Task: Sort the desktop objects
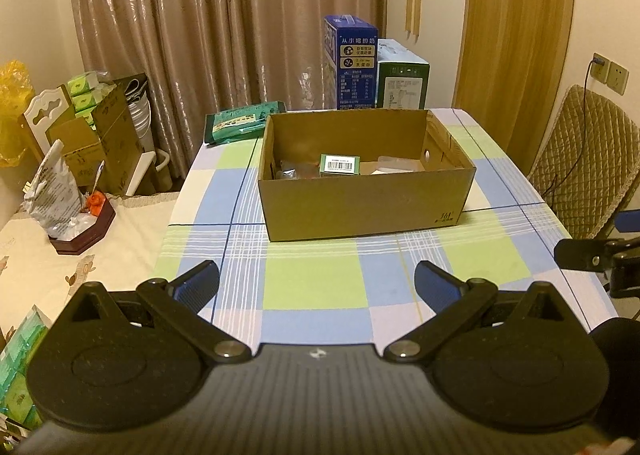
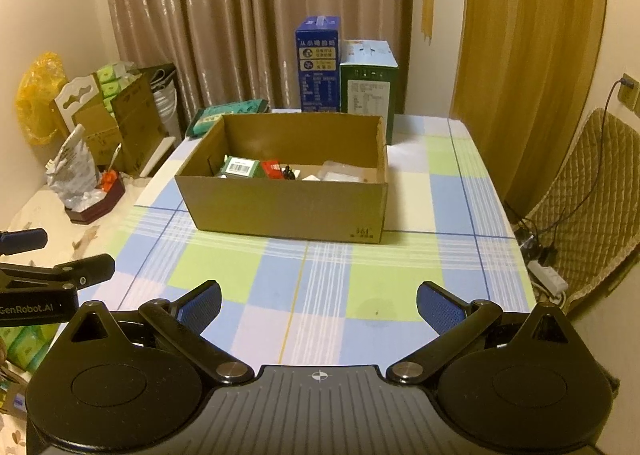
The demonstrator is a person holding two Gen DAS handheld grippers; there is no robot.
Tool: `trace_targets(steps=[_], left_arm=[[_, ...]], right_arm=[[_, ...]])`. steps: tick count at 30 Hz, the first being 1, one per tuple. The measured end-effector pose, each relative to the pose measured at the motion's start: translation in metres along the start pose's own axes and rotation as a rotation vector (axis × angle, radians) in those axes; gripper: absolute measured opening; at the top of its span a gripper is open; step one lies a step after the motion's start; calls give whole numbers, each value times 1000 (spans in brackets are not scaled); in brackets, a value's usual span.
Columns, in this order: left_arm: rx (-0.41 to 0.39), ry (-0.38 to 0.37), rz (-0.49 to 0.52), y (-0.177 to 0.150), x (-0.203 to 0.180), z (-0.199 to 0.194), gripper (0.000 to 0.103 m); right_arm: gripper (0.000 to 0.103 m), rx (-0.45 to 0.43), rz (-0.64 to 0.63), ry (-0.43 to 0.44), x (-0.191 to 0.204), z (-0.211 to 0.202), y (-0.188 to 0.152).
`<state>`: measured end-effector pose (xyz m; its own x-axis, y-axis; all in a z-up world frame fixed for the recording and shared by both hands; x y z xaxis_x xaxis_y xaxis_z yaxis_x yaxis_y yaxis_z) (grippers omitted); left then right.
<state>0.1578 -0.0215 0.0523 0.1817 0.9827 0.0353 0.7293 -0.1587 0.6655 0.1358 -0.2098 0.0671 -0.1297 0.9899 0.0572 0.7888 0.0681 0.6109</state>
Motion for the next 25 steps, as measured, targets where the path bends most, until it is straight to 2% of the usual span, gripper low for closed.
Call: trace_targets(steps=[17, 25], left_arm=[[6, -2, 1, -5, 2, 3, 102], [14, -34, -29, -6, 2, 6, 102]], right_arm=[[101, 4, -3, 5, 3, 3, 0], [101, 11, 1, 5, 1, 8, -2]])
Point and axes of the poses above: each gripper's, at about its wrist camera, not at the fingertips, and z roughly the way its jaws point, x to its left, y to its top, the point moved 8 cm from there along z, roughly the way its jaws point, and after that the axes turned 8 degrees about x, right-handed, at the moved point
